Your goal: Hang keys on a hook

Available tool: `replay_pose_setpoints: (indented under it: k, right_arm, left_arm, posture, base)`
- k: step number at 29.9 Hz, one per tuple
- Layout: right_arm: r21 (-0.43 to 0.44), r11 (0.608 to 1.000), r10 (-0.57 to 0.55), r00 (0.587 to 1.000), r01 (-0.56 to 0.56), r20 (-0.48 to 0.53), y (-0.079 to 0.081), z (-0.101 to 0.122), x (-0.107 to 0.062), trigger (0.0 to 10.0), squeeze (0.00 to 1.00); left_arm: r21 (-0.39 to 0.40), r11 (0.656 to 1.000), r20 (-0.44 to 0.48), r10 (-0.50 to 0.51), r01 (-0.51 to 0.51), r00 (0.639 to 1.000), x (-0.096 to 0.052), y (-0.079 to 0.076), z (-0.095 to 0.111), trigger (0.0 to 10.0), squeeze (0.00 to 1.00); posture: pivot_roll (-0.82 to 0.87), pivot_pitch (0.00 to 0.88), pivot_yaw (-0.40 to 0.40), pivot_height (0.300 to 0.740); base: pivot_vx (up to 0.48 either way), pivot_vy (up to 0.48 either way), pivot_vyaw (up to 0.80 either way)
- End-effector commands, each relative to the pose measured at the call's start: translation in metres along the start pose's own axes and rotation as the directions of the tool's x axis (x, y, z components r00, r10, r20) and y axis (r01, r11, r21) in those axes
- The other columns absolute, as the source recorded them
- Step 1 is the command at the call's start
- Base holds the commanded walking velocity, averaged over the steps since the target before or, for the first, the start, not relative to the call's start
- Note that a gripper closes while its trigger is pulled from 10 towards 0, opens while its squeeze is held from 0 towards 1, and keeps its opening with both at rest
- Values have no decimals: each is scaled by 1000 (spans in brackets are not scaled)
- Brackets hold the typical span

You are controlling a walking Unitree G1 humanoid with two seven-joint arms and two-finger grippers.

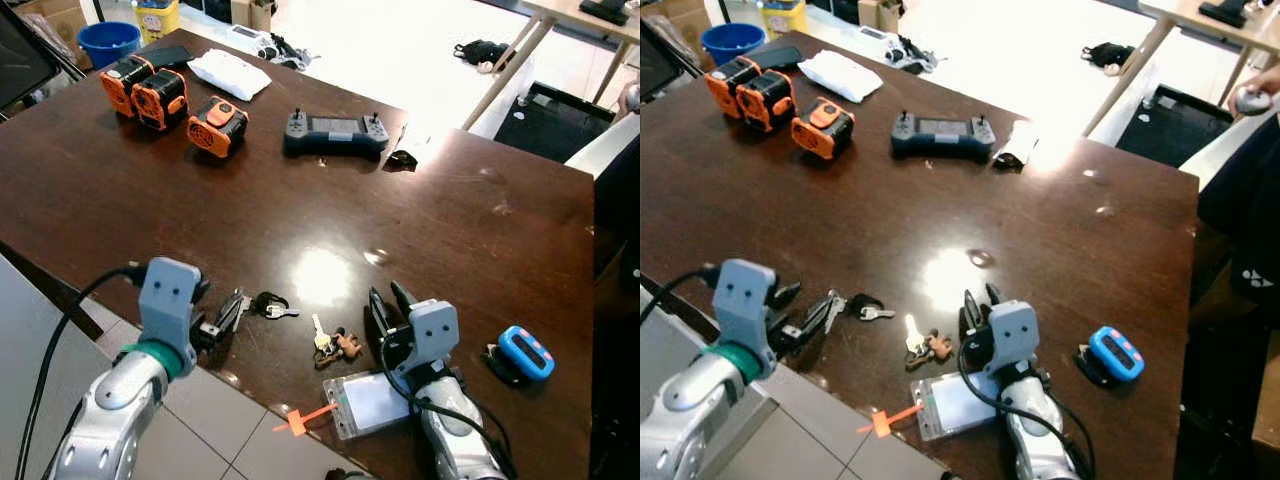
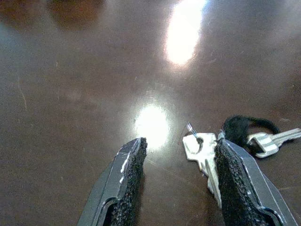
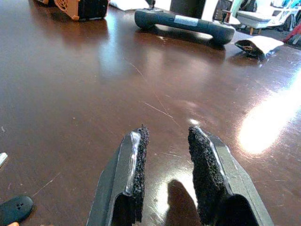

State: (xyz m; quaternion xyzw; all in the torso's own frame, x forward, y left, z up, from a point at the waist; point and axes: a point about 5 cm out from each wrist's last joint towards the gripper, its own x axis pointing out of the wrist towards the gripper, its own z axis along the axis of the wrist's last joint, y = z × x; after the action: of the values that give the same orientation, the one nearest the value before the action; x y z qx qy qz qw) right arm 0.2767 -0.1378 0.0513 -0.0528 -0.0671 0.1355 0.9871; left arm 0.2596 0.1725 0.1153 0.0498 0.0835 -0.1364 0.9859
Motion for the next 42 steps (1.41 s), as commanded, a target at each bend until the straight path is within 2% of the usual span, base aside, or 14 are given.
replay_pose_setpoints:
  k: [1,8,14,15,18,19,21,23,26,27,32,38,42]
  right_arm:
    - [61,998,36,905,-12,-423,12,-71,-61,10000,0]
    - [63,998,38,906,-13,-422,13,-71,-62,10000,0]
    - [64,998,39,905,-13,-424,14,-71,-62,10000,0]
    - [65,998,39,905,-12,-423,14,-71,-62,10000,0]
    - [65,998,39,905,-13,-423,15,-71,-62,10000,0]
    - [66,998,40,906,-13,-422,15,-71,-62,10000,0]
    - [66,998,41,906,-14,-421,15,-71,-62,10000,0]
    - [67,998,41,906,-14,-421,15,-71,-62,10000,0]
    - [66,998,39,906,-12,-422,15,-71,-62,10000,0]
    - [66,998,38,906,-11,-421,15,-71,-62,10000,0]
    - [65,998,37,907,-10,-420,14,-71,-62,10000,0]
    - [65,998,36,907,-10,-419,14,-70,-61,10000,0]
    - [65,998,36,908,-10,-418,14,-70,-60,10000,0]
  left_arm:
    - [-3,1000,-23,10,-10,1000,1,-4,-6,10000,0]
    - [-21,1000,-31,1,-1,1000,11,-18,-6,10000,0]
    - [-15,1000,-32,1,-1,999,17,-22,-6,10000,0]
    - [-8,1000,-35,-1,1,999,18,-23,-7,9490,0]
    - [15,1000,-42,8,-8,999,19,-24,-11,9569,0]
    - [21,1000,-48,17,-16,999,20,-24,-12,8039,0]
    - [24,999,-51,25,-23,998,21,-24,-13,8039,0]
    - [32,999,-56,37,-36,998,23,-23,-14,4745,0]
    - [43,998,-60,48,-45,997,24,-23,-16,4745,0]
    - [48,997,-64,58,-55,996,24,-21,-18,39,0]
    - [63,996,-67,74,-70,995,23,-19,-20,0,0]
    - [149,986,-84,85,-72,993,14,-13,-32,0,0]
    - [159,985,-90,89,-74,992,12,-11,-34,0,0]
  posture:
    - [-140,169,30,740]
    - [-145,175,30,740]
    - [-145,178,31,740]
    - [-147,179,32,740]
    - [-147,179,32,740]
    - [-147,179,32,740]
    - [-148,183,32,740]
    - [-148,183,32,740]
    - [-148,183,32,740]
    - [-148,183,32,740]
    - [-148,183,32,740]
    - [-149,180,33,740]
    - [-148,179,34,740]
  base:
    - [0,0,0]
    - [0,0,0]
    - [0,0,0]
    - [0,0,0]
    - [0,0,0]
    - [0,0,0]
    - [0,0,0]
    - [0,0,0]
    - [0,0,0]
    - [0,0,0]
    - [0,0,0]
    - [0,0,0]
    - [0,0,0]
